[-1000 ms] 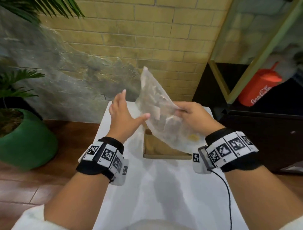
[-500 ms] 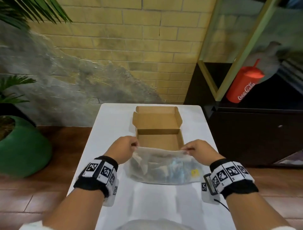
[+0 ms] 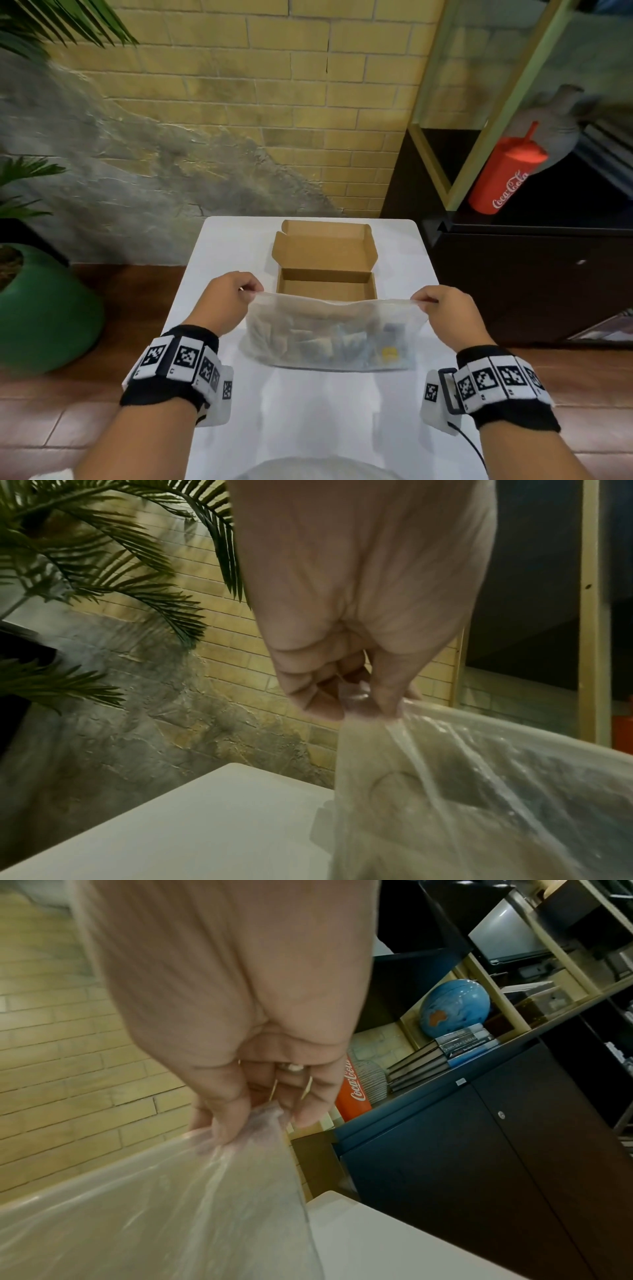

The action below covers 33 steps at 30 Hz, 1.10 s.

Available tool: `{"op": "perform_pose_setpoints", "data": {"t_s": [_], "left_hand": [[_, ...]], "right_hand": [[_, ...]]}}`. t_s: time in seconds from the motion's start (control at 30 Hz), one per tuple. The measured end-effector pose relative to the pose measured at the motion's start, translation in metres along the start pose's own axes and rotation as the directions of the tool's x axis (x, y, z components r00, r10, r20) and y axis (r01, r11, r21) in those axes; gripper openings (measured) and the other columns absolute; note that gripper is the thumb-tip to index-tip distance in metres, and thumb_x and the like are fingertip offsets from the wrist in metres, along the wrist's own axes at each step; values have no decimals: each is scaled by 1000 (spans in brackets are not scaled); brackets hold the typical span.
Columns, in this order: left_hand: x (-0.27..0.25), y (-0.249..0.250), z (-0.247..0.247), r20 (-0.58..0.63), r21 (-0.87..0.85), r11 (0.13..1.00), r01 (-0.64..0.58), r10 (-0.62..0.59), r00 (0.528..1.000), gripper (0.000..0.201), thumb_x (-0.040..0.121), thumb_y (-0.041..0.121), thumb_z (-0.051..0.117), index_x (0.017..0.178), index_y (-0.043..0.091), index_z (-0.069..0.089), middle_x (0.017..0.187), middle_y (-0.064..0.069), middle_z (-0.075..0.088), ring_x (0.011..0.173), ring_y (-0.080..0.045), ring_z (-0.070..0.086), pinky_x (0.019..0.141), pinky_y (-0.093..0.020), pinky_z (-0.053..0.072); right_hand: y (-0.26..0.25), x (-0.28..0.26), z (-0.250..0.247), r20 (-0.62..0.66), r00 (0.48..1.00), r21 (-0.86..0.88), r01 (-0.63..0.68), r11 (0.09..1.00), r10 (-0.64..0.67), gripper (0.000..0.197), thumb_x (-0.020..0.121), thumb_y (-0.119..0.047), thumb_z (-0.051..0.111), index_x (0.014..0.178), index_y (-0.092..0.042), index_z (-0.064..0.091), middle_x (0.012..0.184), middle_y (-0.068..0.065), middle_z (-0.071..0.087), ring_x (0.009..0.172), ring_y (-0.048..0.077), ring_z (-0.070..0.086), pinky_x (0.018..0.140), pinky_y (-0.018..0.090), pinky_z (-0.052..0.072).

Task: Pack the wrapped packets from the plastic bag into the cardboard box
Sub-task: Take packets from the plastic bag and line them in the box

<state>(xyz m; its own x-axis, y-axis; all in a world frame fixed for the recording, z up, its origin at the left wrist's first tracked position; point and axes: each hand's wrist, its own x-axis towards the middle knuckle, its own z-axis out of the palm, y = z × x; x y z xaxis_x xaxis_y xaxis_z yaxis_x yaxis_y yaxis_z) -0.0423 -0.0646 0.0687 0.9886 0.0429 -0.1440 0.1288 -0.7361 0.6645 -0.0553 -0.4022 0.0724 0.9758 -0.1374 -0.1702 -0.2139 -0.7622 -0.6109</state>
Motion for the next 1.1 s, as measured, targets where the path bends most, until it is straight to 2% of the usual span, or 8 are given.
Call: {"op": "perform_pose_setpoints", "data": {"t_s": [0.1, 0.2, 0.43, 0.63, 0.73, 0.83, 1.0, 1.1], "left_hand": [[-2, -4, -2, 33, -6, 1000, 27, -27, 999, 29, 88, -2, 48, 90, 22, 65, 96, 4, 60, 85, -11, 53, 76, -18, 38], [-2, -7, -3, 50, -14, 999, 35, -35, 998, 39, 86, -9, 44, 93, 24, 63, 102, 3, 59, 92, -14, 54, 82, -20, 38], [2, -10, -8, 14, -94, 995, 41, -40, 999, 30, 83, -5, 56, 94, 23, 59, 94, 3, 58, 72, -8, 55, 68, -15, 39], [4, -10, -11, 12, -137, 990, 43, -42, 999, 36, 77, -3, 66, 91, 28, 55, 84, 1, 56, 73, -17, 56, 69, -26, 47], [5, -7, -12, 22, -146, 989, 37, -35, 999, 36, 76, -1, 66, 86, 31, 53, 77, 0, 51, 69, -18, 53, 68, -30, 48], [4, -5, -11, 43, -120, 992, 29, -24, 999, 32, 78, -1, 65, 90, 26, 54, 75, 3, 43, 65, -16, 44, 59, -22, 40], [3, -16, -16, 61, -65, 997, 44, -40, 997, 40, 79, -7, 54, 79, 33, 51, 78, 4, 42, 64, -13, 44, 54, -20, 37], [1, -20, -15, 82, -22, 999, 30, -28, 996, 43, 78, -9, 50, 75, 33, 54, 81, 6, 44, 67, -11, 45, 54, -18, 36]], "right_hand": [[-13, -2, 2, 24, 999, -142, -18, 990, 21, 26, 89, -4, 47, 93, -19, 68, 101, 3, 66, 98, 22, 59, 83, 32, 47], [-43, -3, 17, 104, 991, -282, 112, 953, -86, 31, 87, -10, 49, 111, -20, 66, 121, 2, 59, 113, 24, 54, 98, 36, 42], [-129, 0, 86, 452, 834, -174, 429, 886, -316, 44, 91, -21, 48, 136, -23, 46, 135, 3, 49, 124, 24, 46, 103, 36, 37], [-173, -5, 124, 510, 755, -126, 539, 833, -412, 34, 94, -24, 48, 126, -16, 53, 121, 10, 60, 113, 28, 54, 91, 36, 44], [-176, -8, 132, 451, 773, -153, 560, 814, -447, 23, 95, -18, 45, 113, -15, 59, 105, 11, 64, 100, 29, 57, 76, 34, 44], [-167, -7, 128, 375, 807, -180, 546, 818, -456, 19, 90, -8, 44, 95, -14, 61, 90, 6, 59, 87, 26, 54, 66, 30, 35], [-120, -4, 102, 260, 894, -273, 429, 861, -364, 23, 93, -15, 44, 97, -21, 67, 103, 1, 61, 100, 23, 53, 92, 36, 42], [-76, -1, 68, 178, 959, -340, 271, 901, -221, 23, 93, -19, 46, 96, -25, 68, 107, 1, 60, 104, 24, 53, 89, 35, 43]]}}
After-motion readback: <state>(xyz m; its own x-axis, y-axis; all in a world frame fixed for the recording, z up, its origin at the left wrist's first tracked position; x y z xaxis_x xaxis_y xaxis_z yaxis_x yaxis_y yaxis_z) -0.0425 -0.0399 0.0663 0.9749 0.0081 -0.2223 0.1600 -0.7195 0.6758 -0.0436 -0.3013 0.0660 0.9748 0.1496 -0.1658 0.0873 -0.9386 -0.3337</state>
